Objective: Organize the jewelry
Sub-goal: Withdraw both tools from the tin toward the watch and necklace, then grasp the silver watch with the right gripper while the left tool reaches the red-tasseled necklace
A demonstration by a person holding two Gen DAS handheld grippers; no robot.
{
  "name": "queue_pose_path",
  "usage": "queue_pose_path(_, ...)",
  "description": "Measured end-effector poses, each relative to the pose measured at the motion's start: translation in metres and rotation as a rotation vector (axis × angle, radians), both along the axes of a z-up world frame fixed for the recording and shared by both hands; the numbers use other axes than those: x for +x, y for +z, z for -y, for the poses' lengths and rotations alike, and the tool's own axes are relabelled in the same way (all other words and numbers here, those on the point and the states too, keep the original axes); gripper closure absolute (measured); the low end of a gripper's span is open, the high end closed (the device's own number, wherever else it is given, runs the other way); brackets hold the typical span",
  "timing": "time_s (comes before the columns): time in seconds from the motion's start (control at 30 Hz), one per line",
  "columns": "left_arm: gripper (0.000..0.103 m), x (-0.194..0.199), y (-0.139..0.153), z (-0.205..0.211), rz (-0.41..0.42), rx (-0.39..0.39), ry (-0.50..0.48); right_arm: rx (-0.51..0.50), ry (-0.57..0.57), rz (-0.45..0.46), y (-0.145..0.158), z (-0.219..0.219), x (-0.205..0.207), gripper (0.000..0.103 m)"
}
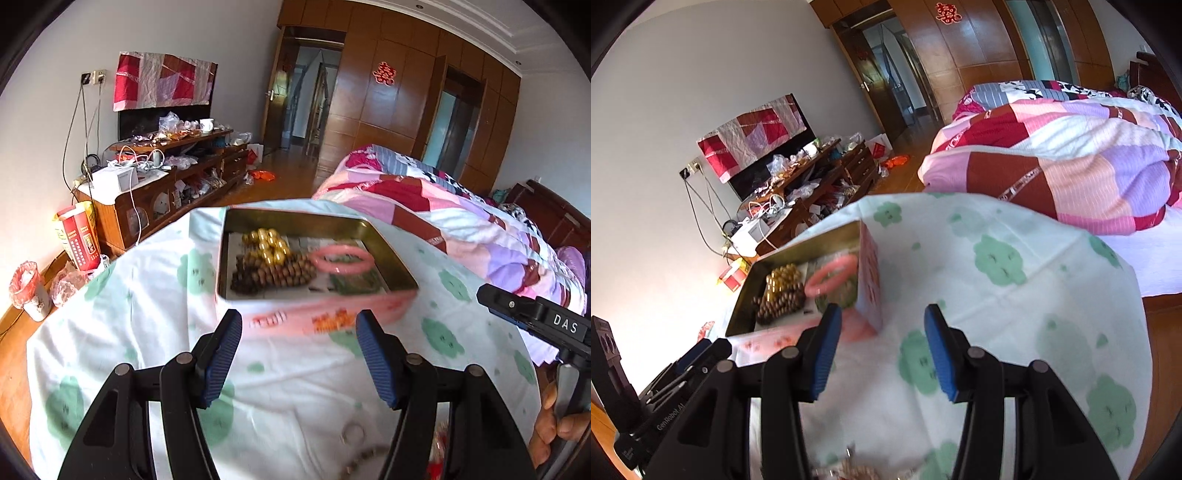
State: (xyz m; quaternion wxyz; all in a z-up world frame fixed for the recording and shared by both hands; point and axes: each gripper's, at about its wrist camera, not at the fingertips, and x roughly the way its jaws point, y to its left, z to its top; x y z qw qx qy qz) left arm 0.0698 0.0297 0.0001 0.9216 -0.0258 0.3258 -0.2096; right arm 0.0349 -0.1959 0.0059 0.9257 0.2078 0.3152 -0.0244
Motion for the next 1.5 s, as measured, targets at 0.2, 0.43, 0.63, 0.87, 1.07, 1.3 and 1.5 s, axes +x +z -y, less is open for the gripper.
queue_pose_path(0.2, 0.038, -0.020, -0.006, -0.003, -0.021, 0.001, -0.018, -0.012, 0.010, -0.018, -0.006, -0.002, -0.024, 0.053)
queue_pose_path(0.43, 0.038, -0.045, -0.016, 0.000, -0.046, 0.033, -0.053, -0.022, 0.037, -0.040, -0.013, -0.004, -0.042, 0.053)
queue_pose_path(0.63, 0.038, -0.061, -0.016, -0.002, -0.046, 0.043, -0.072, -0.025, 0.057, -0.095, -0.027, -0.001, -0.064, 0.053)
queue_pose_path(0.87, 0.038, -0.072, -0.024, 0.000, -0.074, 0.058, -0.102, -0.023, 0.088, -0.175, -0.046, -0.003, -0.087, 0.053)
queue_pose_path(1.07, 0.038, -0.085, -0.019, 0.006, -0.044, 0.069, -0.174, -0.063, 0.141, -0.218, -0.054, -0.022, -0.092, 0.053)
queue_pose_path(1.3, 0.038, -0.099, -0.014, 0.021, -0.012, 0.085, -0.272, -0.101, 0.197, -0.225, -0.056, -0.034, -0.092, 0.074)
queue_pose_path(1.5, 0.038, -0.104, -0.015, 0.034, -0.024, 0.097, -0.348, -0.100, 0.196, -0.173, -0.049, -0.032, -0.097, 0.075)
